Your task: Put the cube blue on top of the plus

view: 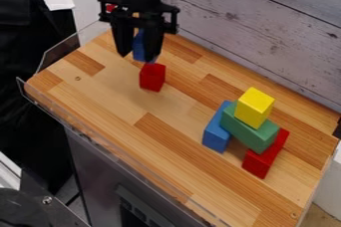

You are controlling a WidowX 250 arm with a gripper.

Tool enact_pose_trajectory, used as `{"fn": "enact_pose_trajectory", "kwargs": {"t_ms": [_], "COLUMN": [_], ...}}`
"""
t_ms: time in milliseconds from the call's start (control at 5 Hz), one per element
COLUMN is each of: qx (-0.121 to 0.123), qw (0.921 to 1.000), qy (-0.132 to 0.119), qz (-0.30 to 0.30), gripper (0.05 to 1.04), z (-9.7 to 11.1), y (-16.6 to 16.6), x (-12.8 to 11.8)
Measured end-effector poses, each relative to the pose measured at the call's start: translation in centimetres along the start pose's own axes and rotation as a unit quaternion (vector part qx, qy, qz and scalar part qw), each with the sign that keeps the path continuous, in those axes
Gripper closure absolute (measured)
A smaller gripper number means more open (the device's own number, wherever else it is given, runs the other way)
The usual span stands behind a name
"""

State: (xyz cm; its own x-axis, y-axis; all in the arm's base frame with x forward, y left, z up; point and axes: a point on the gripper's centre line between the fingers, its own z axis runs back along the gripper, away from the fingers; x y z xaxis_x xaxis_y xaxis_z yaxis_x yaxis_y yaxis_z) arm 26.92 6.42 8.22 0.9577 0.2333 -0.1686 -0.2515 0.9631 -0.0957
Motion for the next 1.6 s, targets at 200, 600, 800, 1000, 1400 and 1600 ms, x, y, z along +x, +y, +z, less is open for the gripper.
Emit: {"fn": "enact_pose_trajectory", "kwargs": {"t_ms": [200, 600, 800, 1000, 1400, 1600], "qx": [0.013, 0.025, 0.024, 0.016, 0.01, 0.01], "qw": [0.9996, 0.9987, 0.9986, 0.998, 0.9978, 0.9978], "qy": [0.022, 0.042, 0.046, 0.061, 0.065, 0.065], "qz": [0.009, 0.012, 0.005, 0.002, 0.005, 0.008], "gripper": [0.569, 0.569, 0.569, 0.569, 0.569, 0.514], "z": [-0.5, -1.3, -1.6, -3.1, -3.4, -3.3], "y": [0.3, 0.4, -0.1, -0.5, -0.4, -0.3], "x": [1.0, 1.5, 1.5, 1.5, 1.6, 1.5]}}
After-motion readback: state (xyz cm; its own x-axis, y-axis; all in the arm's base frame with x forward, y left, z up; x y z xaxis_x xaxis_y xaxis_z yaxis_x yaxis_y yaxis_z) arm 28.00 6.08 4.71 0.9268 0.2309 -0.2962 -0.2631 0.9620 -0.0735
